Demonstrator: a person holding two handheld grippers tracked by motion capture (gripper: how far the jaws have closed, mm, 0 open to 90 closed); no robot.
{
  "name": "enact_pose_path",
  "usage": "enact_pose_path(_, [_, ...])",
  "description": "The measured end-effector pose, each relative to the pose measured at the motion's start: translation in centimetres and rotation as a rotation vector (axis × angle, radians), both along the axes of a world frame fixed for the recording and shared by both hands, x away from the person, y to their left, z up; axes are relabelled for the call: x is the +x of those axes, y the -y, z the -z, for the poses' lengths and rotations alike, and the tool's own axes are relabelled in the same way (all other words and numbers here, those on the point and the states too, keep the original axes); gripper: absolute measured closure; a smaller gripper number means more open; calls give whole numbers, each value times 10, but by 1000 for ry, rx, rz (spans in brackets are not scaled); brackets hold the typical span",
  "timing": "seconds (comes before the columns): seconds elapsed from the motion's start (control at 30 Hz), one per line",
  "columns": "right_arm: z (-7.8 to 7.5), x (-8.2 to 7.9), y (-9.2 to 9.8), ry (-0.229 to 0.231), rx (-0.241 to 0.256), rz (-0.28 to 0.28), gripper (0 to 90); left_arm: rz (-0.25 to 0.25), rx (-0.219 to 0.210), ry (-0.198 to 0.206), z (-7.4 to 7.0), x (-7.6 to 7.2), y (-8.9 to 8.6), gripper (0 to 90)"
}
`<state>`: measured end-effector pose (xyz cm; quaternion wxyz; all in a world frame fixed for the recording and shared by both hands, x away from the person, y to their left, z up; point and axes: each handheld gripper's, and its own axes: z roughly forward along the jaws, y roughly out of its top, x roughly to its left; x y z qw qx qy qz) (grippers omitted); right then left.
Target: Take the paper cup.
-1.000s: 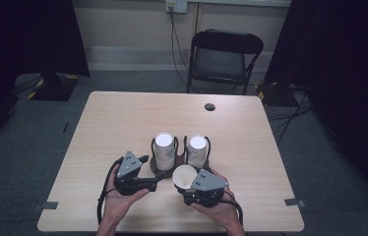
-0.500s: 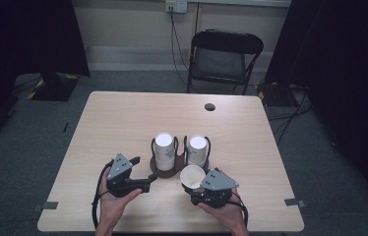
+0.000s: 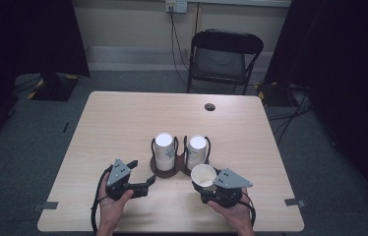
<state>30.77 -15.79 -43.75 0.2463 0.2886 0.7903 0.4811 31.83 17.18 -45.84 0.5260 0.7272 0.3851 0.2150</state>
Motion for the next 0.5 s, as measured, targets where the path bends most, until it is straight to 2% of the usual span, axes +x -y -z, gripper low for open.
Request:
enact_pose_path(0.1, [0, 1, 6, -6, 10, 23, 306, -3, -11, -5, 4, 1, -4, 155])
enact_pose_path(0.2, [-1, 4, 10, -5, 8, 40, 307, -20, -2, -3, 7, 1, -8, 155])
enact_pose_path(0.3, [-3, 6, 13, -11, 15, 60, 307, -39, -10, 0, 12, 1, -11, 156])
enact_pose_path(0.5, [-5, 12, 21, -14, 21, 96, 308, -47, -5, 0, 18, 1, -14, 156])
